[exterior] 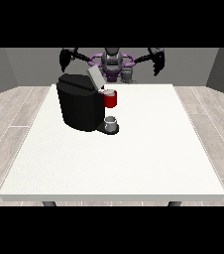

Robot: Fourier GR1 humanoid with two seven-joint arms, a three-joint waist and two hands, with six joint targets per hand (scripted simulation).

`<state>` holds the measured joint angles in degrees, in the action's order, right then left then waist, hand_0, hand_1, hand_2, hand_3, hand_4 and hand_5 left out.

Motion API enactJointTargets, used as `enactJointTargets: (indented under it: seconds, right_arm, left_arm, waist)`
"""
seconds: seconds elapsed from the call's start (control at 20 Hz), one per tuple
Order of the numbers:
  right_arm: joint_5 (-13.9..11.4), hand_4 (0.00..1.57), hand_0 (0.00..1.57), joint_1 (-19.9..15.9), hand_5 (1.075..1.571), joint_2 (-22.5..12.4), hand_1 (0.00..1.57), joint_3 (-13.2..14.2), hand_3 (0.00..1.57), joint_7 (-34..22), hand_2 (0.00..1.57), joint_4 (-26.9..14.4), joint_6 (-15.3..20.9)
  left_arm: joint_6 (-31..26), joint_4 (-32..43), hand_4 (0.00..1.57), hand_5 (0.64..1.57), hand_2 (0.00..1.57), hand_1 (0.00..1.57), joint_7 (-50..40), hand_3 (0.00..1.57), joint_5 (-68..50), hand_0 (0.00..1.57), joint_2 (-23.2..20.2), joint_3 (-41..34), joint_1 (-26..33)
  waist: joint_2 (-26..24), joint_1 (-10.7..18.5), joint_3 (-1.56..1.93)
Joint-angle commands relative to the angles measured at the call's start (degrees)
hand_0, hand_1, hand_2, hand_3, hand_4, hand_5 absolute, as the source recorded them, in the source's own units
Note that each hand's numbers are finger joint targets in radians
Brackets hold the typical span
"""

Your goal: Insert the coffee pod into the coffee machine and close the lid

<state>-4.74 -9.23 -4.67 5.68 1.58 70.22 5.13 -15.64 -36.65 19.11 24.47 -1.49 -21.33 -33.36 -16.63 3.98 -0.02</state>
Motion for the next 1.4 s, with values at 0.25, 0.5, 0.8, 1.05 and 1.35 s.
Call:
enactJointTargets:
  seconds: [0.25,0.5,0.8,1.05,1.35]
  right_arm:
    - [0.6,0.25,0.0,-6.9,1.571,-4.5,0.0,-0.7,0.0,-1.8,0.0,4.3,-5.2]
    - [2.3,0.0,0.0,-12.8,1.571,-7.7,0.0,4.5,0.0,-3.5,0.0,-0.6,-4.8]
    - [7.0,0.0,0.0,-15.0,1.571,-6.7,0.0,6.4,0.0,-5.5,0.0,-2.9,-6.9]
    - [9.2,0.1,0.0,-19.5,1.571,-6.6,0.0,8.0,0.0,-8.0,0.0,-5.8,-6.3]
    - [7.6,0.0,0.0,-22.2,1.571,-5.0,0.0,4.3,0.0,-6.3,0.0,-7.8,-6.4]
  left_arm:
    - [-3.1,-6.3,0.37,1.571,0.0,0.0,-2.0,0.0,-5.3,0.0,1.4,1.2,4.9]
    - [-2.6,-13.7,0.36,1.571,0.0,0.0,-5.7,0.0,-10.9,0.0,1.5,7.0,5.7]
    - [-1.3,-21.3,0.38,1.571,0.0,0.0,-9.3,0.0,-13.0,0.0,1.5,8.9,8.1]
    - [0.1,-27.8,0.34,1.571,0.0,0.0,-9.5,0.0,-14.1,0.0,1.5,12.6,13.5]
    - [1.1,-33.4,0.37,1.571,0.0,0.0,-10.5,0.0,-16.3,0.0,-0.2,11.1,13.7]
  waist:
    - [1.2,4.3,0.04]
    - [4.0,7.3,0.05]
    - [7.5,7.4,0.06]
    - [9.5,8.6,0.05]
    - [14.7,5.0,0.03]
